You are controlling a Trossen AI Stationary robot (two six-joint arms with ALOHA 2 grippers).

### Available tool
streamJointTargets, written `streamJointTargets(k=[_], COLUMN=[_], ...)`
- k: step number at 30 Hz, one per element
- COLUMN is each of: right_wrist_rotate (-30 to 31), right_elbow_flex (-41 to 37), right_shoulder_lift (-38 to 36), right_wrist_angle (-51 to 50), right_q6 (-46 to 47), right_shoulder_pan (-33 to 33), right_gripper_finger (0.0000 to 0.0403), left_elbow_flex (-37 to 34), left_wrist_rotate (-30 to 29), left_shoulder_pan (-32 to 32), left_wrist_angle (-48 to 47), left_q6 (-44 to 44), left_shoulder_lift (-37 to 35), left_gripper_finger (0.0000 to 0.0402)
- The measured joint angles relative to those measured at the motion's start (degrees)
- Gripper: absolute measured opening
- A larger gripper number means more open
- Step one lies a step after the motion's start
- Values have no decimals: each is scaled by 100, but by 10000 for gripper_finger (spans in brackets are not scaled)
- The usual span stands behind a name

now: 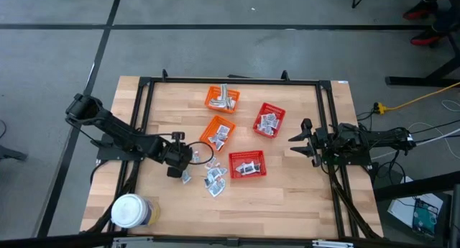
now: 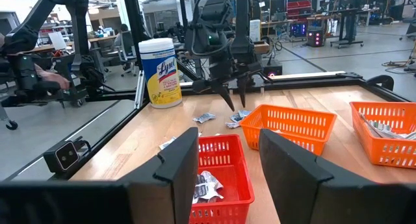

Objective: Pick & Place First Aid Supplies
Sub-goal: Put the blue alcohol pad into the bottom orange bin

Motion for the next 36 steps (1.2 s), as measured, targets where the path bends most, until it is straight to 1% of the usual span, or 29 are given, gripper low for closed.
streamJointTargets(k=[6, 11, 15, 18, 20, 22, 28, 33, 36], right_wrist_rotate=[0, 2, 0, 1, 2, 2, 2, 1, 0], right_elbow_flex=[-2, -1, -2, 0, 0, -2, -2, -1, 0], right_shoulder_lift=[2, 2, 2, 2, 0, 2, 2, 1, 2], right_wrist_angle=[0, 0, 0, 0, 0, 0, 0, 0, 0], right_q6=[2, 1, 0, 2, 0, 0, 0, 1, 0], right_shoulder_pan=[2, 1, 2, 0, 0, 2, 0, 1, 0], right_gripper_finger=[163, 163, 163, 163, 163, 163, 163, 163, 163], left_elbow_flex=[0, 33, 161, 199, 210, 210, 214, 310, 446], left_wrist_rotate=[-14, 266, -41, -173, -170, -122, -32, -15, -144], left_shoulder_pan=[170, 265, 265, 267, 267, 267, 272, 269, 267], left_wrist_angle=[11, 222, 176, 122, 98, 6, -124, -240, -343], left_q6=[25, 23, -146, -117, -83, -158, -413, -836, -1120], left_shoulder_lift=[122, 580, 812, 831, 833, 833, 825, 701, 524], left_gripper_finger=[127, 127, 127, 124, 113, 93, 11, 4, 3])
